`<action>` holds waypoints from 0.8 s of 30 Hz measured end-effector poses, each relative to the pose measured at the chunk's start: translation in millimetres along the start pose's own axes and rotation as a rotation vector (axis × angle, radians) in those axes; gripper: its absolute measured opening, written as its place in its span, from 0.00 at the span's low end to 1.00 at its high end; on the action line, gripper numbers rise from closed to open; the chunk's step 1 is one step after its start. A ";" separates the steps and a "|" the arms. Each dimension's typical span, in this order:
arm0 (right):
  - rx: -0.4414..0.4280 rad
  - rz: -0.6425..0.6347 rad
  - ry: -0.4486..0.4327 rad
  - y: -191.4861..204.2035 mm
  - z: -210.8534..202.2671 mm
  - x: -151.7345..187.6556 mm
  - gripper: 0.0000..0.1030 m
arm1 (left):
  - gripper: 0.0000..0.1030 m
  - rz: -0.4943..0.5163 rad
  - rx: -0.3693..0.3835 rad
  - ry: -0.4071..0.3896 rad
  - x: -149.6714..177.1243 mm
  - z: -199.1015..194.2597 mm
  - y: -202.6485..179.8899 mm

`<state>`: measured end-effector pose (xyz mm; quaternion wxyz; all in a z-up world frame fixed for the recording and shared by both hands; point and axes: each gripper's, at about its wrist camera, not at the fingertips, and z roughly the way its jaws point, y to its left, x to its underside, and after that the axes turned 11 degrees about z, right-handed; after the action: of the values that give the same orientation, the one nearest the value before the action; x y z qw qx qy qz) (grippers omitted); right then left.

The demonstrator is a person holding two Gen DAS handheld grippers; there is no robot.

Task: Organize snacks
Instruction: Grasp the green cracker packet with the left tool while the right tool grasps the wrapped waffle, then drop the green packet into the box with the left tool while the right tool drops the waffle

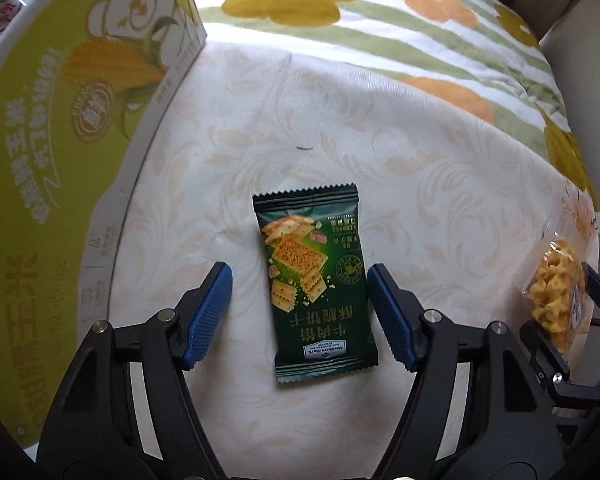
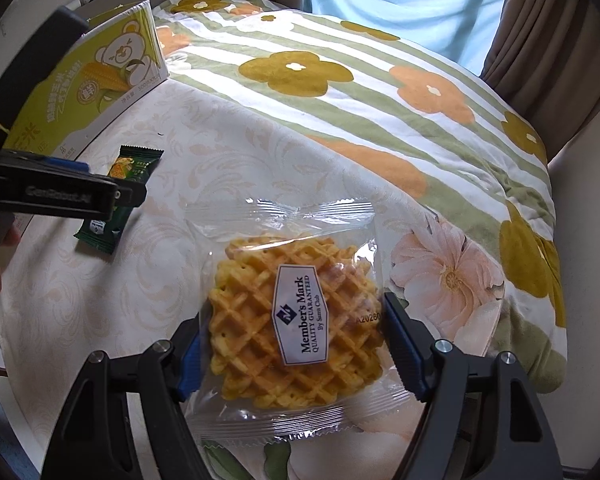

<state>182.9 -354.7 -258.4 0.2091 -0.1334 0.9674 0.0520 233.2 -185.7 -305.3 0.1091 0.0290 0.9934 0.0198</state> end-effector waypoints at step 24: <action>-0.018 0.030 -0.034 11.6 -38.6 -17.6 0.70 | 0.40 0.046 0.093 -0.180 -1.1 -109.3 11.3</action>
<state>180.0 -345.4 -215.5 0.2237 -0.1200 0.9650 0.0660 211.1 -178.2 -198.0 0.1960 0.0583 0.9785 -0.0266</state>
